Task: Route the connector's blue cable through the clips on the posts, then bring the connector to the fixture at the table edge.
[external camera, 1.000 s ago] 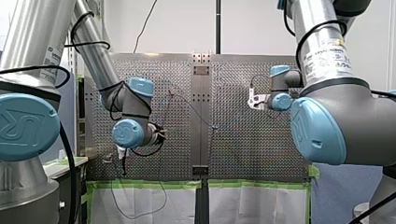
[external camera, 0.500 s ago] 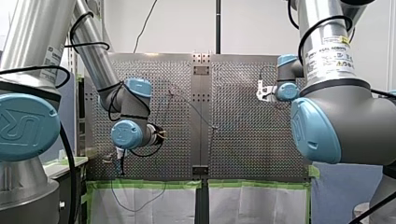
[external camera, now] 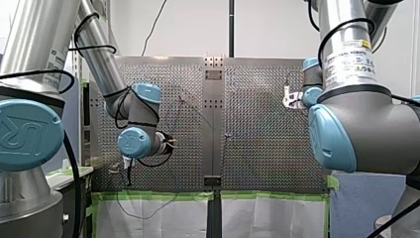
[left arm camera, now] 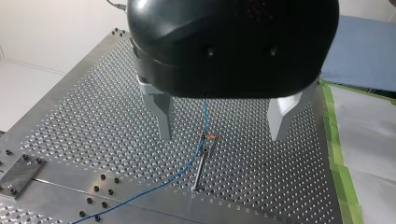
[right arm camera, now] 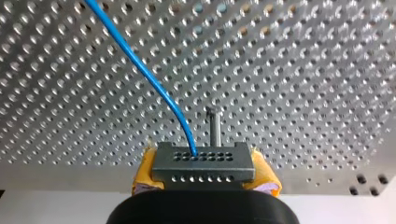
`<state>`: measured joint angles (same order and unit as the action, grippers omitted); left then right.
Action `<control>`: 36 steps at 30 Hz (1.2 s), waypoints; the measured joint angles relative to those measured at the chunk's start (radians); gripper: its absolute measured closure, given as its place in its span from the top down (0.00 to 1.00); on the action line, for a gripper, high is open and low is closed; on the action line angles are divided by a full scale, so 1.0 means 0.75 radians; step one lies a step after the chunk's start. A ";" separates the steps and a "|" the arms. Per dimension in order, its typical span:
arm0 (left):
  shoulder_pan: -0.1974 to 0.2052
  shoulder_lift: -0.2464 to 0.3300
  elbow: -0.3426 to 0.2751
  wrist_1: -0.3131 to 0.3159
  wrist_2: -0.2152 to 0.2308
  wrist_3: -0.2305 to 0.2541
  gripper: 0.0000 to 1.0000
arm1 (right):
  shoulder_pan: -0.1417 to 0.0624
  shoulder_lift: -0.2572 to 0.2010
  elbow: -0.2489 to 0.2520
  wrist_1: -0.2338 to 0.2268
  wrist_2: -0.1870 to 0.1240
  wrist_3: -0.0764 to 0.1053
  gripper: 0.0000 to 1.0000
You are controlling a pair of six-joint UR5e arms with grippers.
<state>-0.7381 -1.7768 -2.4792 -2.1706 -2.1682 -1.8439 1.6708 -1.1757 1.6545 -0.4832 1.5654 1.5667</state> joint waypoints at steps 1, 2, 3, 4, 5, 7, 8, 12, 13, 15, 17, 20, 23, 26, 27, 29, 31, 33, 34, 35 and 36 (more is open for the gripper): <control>0.001 0.000 0.000 0.000 0.000 0.000 1.00 | -0.007 0.000 0.000 -0.004 0.000 0.000 0.00; 0.002 0.000 0.000 -0.002 0.000 0.000 1.00 | -0.013 0.000 0.000 -0.006 0.000 0.000 0.00; 0.004 0.000 0.000 -0.004 0.000 0.000 1.00 | -0.019 0.000 0.000 -0.007 -0.001 -0.001 0.00; 0.005 0.000 0.000 -0.006 0.000 0.000 1.00 | -0.027 0.000 0.000 -0.009 -0.001 -0.002 0.00; 0.006 0.000 0.000 -0.008 0.000 0.000 1.00 | -0.033 0.000 0.000 -0.011 -0.001 -0.004 0.00; 0.008 0.000 0.001 -0.013 0.000 0.001 1.00 | -0.048 0.000 0.000 -0.018 -0.002 -0.008 0.00; 0.009 0.000 0.001 -0.015 0.000 0.003 1.00 | -0.055 0.000 0.000 -0.021 -0.003 -0.010 0.00; 0.012 0.000 0.001 -0.023 0.000 0.013 1.00 | -0.095 0.000 0.000 -0.027 -0.027 -0.012 0.00; 0.013 0.000 0.001 -0.024 0.000 0.016 1.00 | -0.109 0.000 0.000 -0.027 -0.039 -0.013 0.00; 0.014 0.000 0.001 -0.026 0.000 0.021 1.00 | -0.129 0.000 -0.003 -0.026 -0.057 -0.015 0.00; 0.015 0.000 0.003 -0.032 0.000 0.026 1.00 | -0.151 0.001 -0.007 -0.025 -0.080 -0.017 0.00; 0.017 0.000 0.008 -0.050 -0.002 0.036 1.00 | -0.173 0.001 -0.010 -0.027 -0.112 -0.015 0.00; 0.020 0.000 0.014 -0.076 -0.006 0.048 1.00 | -0.187 0.002 -0.013 -0.028 -0.145 -0.012 0.00; 0.022 0.000 0.018 -0.094 -0.009 0.053 1.00 | -0.194 0.003 -0.018 -0.032 -0.180 -0.004 0.00; 0.022 0.000 0.018 -0.098 -0.009 0.054 1.00 | -0.195 0.003 -0.019 -0.033 -0.191 0.000 0.00; 0.024 0.000 0.019 -0.106 -0.010 0.056 1.00 | -0.197 0.004 -0.023 -0.038 -0.215 0.010 0.00; 0.025 0.000 0.021 -0.112 -0.010 0.060 1.00 | -0.198 0.005 -0.028 -0.045 -0.241 0.024 0.00; 0.026 0.000 0.022 -0.117 -0.011 0.066 1.00 | -0.198 0.006 -0.031 -0.052 -0.261 0.038 0.00; 0.026 0.000 0.023 -0.119 -0.011 0.069 1.00 | -0.198 0.006 -0.033 -0.056 -0.276 0.049 0.00; 0.027 0.000 0.023 -0.121 -0.011 0.071 1.00 | -0.198 0.007 -0.033 -0.058 -0.287 0.058 0.00; 0.027 0.000 0.023 -0.122 -0.011 0.073 1.00 | -0.198 0.007 -0.034 -0.060 -0.297 0.068 0.00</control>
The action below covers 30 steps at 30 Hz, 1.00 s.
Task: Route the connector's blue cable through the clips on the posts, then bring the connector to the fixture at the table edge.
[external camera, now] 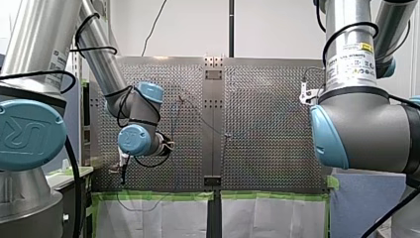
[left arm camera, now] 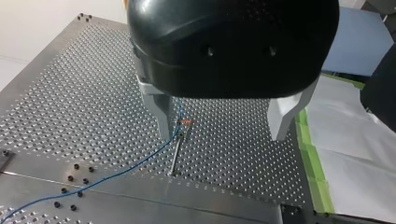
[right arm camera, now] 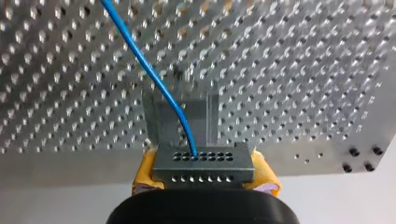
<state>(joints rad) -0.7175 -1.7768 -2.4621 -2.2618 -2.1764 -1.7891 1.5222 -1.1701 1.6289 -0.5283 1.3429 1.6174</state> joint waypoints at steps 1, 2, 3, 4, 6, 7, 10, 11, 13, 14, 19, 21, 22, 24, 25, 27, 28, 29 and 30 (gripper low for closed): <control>0.000 0.000 0.000 -0.001 0.000 0.001 1.00 | 0.000 0.001 -0.002 -0.002 -0.015 0.013 0.00; 0.001 0.000 0.001 -0.002 0.000 0.001 1.00 | 0.000 0.003 -0.003 -0.002 -0.025 0.021 0.00; 0.002 0.000 0.002 -0.003 0.000 0.002 1.00 | 0.000 0.006 -0.006 -0.002 -0.035 0.027 0.00; 0.002 0.000 0.002 -0.004 0.000 0.002 1.00 | -0.001 0.013 -0.012 0.000 -0.048 0.033 0.00; 0.005 0.000 0.003 -0.012 -0.001 0.002 1.00 | -0.001 0.026 -0.023 0.008 -0.068 0.034 0.00; 0.006 0.000 0.004 -0.016 -0.001 0.003 1.00 | -0.001 0.033 -0.030 0.013 -0.077 0.031 0.00; 0.009 0.000 0.006 -0.025 -0.001 0.006 1.00 | -0.001 0.058 -0.046 0.034 -0.113 0.015 0.00; 0.009 0.000 0.007 -0.026 -0.001 0.008 1.00 | -0.002 0.062 -0.048 0.037 -0.123 0.013 0.00; 0.011 0.000 0.009 -0.029 -0.001 0.009 1.00 | -0.003 0.069 -0.055 0.046 -0.146 0.007 0.00; 0.011 0.000 0.009 -0.030 -0.001 0.010 1.00 | -0.004 0.070 -0.060 0.051 -0.155 0.004 0.00; 0.015 0.000 0.010 -0.033 -0.001 0.011 1.00 | -0.010 0.073 -0.107 0.101 -0.215 -0.025 0.00; 0.016 0.000 0.010 -0.034 -0.001 0.011 1.00 | -0.012 0.074 -0.119 0.115 -0.236 -0.033 0.00; 0.017 0.000 0.011 -0.034 -0.001 0.011 1.00 | -0.014 0.074 -0.123 0.120 -0.250 -0.036 0.00; 0.018 0.000 0.011 -0.034 -0.001 0.011 1.00 | -0.018 0.074 -0.127 0.124 -0.270 -0.039 0.00; 0.018 0.000 0.011 -0.034 -0.001 0.011 1.00 | -0.020 0.074 -0.129 0.126 -0.284 -0.040 0.00; 0.019 0.000 0.011 -0.034 -0.001 0.011 1.00 | -0.023 0.074 -0.129 0.131 -0.302 -0.043 0.00; 0.020 0.000 0.011 -0.034 -0.001 0.011 1.00 | -0.026 0.074 -0.129 0.136 -0.311 -0.046 0.00; 0.020 0.000 0.011 -0.034 -0.001 0.012 1.00 | -0.029 0.074 -0.129 0.140 -0.315 -0.049 0.00; 0.021 0.000 0.011 -0.034 -0.001 0.012 1.00 | -0.032 0.074 -0.129 0.144 -0.315 -0.053 0.00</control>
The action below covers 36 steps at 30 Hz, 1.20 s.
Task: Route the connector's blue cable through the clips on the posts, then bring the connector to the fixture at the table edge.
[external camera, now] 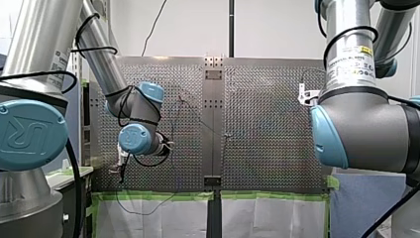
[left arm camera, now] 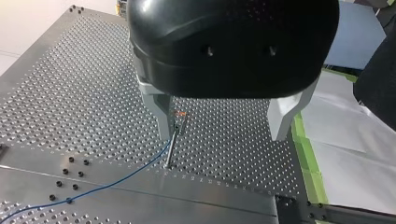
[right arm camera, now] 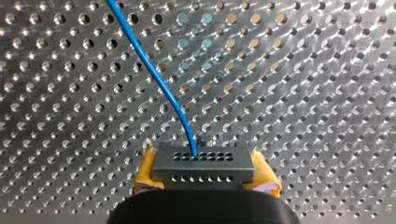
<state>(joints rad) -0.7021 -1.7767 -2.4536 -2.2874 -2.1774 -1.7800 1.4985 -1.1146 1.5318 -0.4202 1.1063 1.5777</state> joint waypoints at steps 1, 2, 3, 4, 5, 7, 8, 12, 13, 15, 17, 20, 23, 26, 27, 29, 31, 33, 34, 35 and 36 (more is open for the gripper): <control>0.000 0.000 0.000 0.000 0.000 0.000 1.00 | -0.004 0.000 0.000 0.004 0.002 -0.004 0.00; 0.000 0.000 0.001 0.000 0.000 0.001 1.00 | -0.007 0.000 0.000 0.007 0.006 -0.007 0.00; 0.000 0.000 0.002 0.000 0.000 0.002 1.00 | -0.011 0.000 -0.001 0.008 0.012 -0.009 0.00; 0.001 0.000 0.002 0.000 0.000 0.003 1.00 | -0.015 0.000 -0.001 0.010 0.020 -0.011 0.00; 0.001 0.000 0.002 0.000 0.000 0.003 1.00 | -0.018 0.000 -0.001 0.012 0.025 -0.012 0.00; 0.001 0.000 0.002 0.000 0.001 0.005 1.00 | -0.025 0.000 -0.001 0.016 0.034 -0.015 0.00; 0.001 0.000 0.003 0.000 0.001 0.005 1.00 | -0.028 0.000 -0.001 0.017 0.037 -0.017 0.00; 0.001 0.000 0.004 0.000 0.003 0.006 1.00 | -0.034 0.000 -0.001 0.013 0.042 -0.019 0.00; 0.001 0.000 0.005 -0.001 0.004 0.006 1.00 | -0.035 0.000 -0.001 0.011 0.042 -0.019 0.00; 0.001 0.000 0.005 -0.001 0.004 0.007 1.00 | -0.035 0.000 -0.001 0.010 0.042 -0.019 0.00; 0.001 0.000 0.005 -0.002 0.004 0.007 1.00 | -0.035 0.001 -0.001 0.006 0.041 -0.017 0.00; 0.001 0.000 0.005 -0.002 0.004 0.007 1.00 | -0.034 0.001 -0.002 0.002 0.041 -0.013 0.00; 0.001 0.000 0.005 -0.002 0.005 0.007 1.00 | -0.032 0.002 -0.002 -0.001 0.041 -0.011 0.00; 0.001 0.000 0.006 -0.002 0.005 0.007 1.00 | -0.029 0.003 -0.003 -0.007 0.039 -0.007 0.00; 0.001 0.000 0.006 -0.003 0.005 0.007 1.00 | -0.029 0.003 -0.004 -0.008 0.039 -0.006 0.00; 0.001 0.000 0.006 -0.003 0.005 0.007 1.00 | -0.027 0.004 -0.006 -0.009 0.037 -0.004 0.00; 0.001 0.000 0.006 -0.004 0.004 0.007 1.00 | -0.026 0.005 -0.007 -0.010 0.037 -0.003 0.00; 0.001 0.000 0.006 -0.004 0.004 0.007 1.00 | -0.026 0.006 -0.007 -0.011 0.037 -0.003 0.00; 0.001 0.000 0.006 -0.005 0.004 0.007 1.00 | -0.026 0.006 -0.008 -0.011 0.037 -0.002 0.00; 0.001 0.000 0.006 -0.005 0.004 0.007 1.00 | -0.027 0.007 -0.008 -0.012 0.037 -0.002 0.00; 0.001 0.000 0.006 -0.005 0.004 0.007 1.00 | -0.027 0.007 -0.008 -0.012 0.037 -0.002 0.00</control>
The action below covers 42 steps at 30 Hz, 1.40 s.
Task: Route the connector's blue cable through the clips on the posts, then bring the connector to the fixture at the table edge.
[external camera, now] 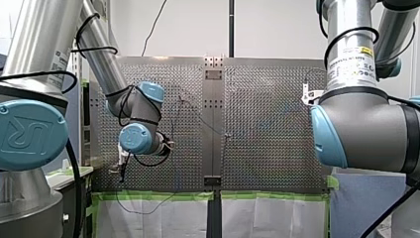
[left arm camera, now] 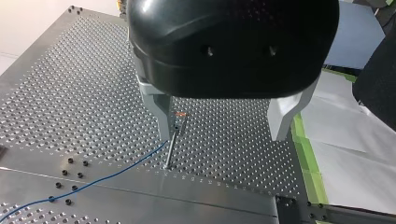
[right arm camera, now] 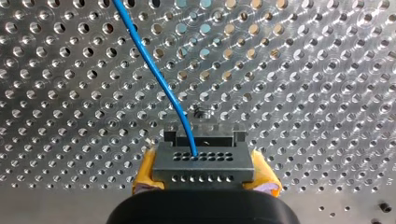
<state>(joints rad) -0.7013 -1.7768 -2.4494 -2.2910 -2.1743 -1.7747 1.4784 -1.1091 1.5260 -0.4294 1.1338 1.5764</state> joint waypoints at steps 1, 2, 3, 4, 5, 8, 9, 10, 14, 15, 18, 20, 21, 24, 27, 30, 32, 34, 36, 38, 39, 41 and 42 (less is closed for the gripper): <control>0.000 0.000 0.000 0.000 0.000 0.000 1.00 | 0.000 0.001 0.000 -0.001 0.000 0.000 0.00; 0.000 0.000 0.000 0.000 0.000 0.000 1.00 | 0.000 0.001 0.000 -0.001 0.000 0.000 0.00; 0.000 0.000 0.000 0.000 0.000 0.000 1.00 | 0.000 0.002 0.000 -0.001 0.000 0.001 0.00; 0.000 0.000 0.000 0.000 0.000 0.000 1.00 | 0.000 0.003 0.000 -0.002 0.000 0.001 0.00; 0.000 0.000 0.000 0.000 0.000 0.000 1.00 | 0.000 0.003 0.000 -0.003 0.000 0.001 0.00; 0.000 0.000 0.000 0.000 0.000 0.000 1.00 | 0.000 0.011 0.000 -0.008 -0.001 0.001 0.00; 0.000 0.000 0.000 0.000 0.000 0.000 1.00 | 0.000 0.015 -0.001 -0.011 -0.001 0.001 0.00; 0.000 0.000 0.000 0.000 0.000 0.000 1.00 | 0.000 0.021 -0.002 -0.016 -0.002 0.001 0.00; 0.000 0.000 0.000 0.000 -0.001 0.000 1.00 | 0.001 0.031 -0.008 -0.021 -0.008 0.001 0.00; 0.000 0.000 0.000 0.000 -0.001 0.000 1.00 | 0.001 0.032 -0.009 -0.021 -0.009 0.001 0.00; 0.000 0.000 0.000 0.000 -0.001 0.000 1.00 | 0.002 0.034 -0.014 -0.023 -0.016 0.001 0.00; 0.000 0.000 0.000 0.000 -0.002 0.000 1.00 | 0.003 0.035 -0.017 -0.024 -0.020 0.001 0.00; 0.000 0.000 0.000 -0.001 -0.002 0.000 1.00 | 0.003 0.035 -0.018 -0.024 -0.022 0.001 0.00; 0.000 0.000 0.000 0.000 -0.002 0.000 1.00 | 0.005 0.035 -0.023 -0.023 -0.024 0.001 0.00; 0.000 0.000 0.000 0.000 -0.002 0.000 1.00 | 0.008 0.035 -0.029 -0.020 -0.027 0.001 0.00; 0.000 0.000 0.000 0.000 -0.002 0.000 1.00 | 0.012 0.035 -0.038 -0.017 -0.030 0.001 0.00; 0.000 0.000 0.000 0.000 -0.002 0.000 1.00 | 0.014 0.035 -0.042 -0.014 -0.030 0.001 0.00; 0.000 0.000 0.000 0.000 -0.002 0.000 1.00 | 0.015 0.036 -0.044 -0.012 -0.030 0.001 0.00; 0.000 0.000 0.000 0.001 -0.002 0.000 1.00 | 0.016 0.036 -0.045 -0.012 -0.031 0.002 0.00; 0.000 0.000 0.000 0.001 -0.002 0.000 1.00 | 0.017 0.036 -0.046 -0.014 -0.030 0.003 0.00; 0.000 0.000 0.000 0.001 -0.001 0.000 1.00 | 0.017 0.036 -0.046 -0.014 -0.030 0.004 0.00; 0.000 0.000 0.000 0.000 -0.001 0.000 1.00 | 0.018 0.037 -0.046 -0.016 -0.030 0.007 0.00; 0.000 0.000 0.000 0.000 0.000 0.000 1.00 | 0.018 0.036 -0.046 -0.016 -0.029 0.007 0.00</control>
<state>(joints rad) -0.7013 -1.7768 -2.4494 -2.2907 -2.1747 -1.7748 1.4918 -1.0817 1.4916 -0.4412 1.1122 1.5820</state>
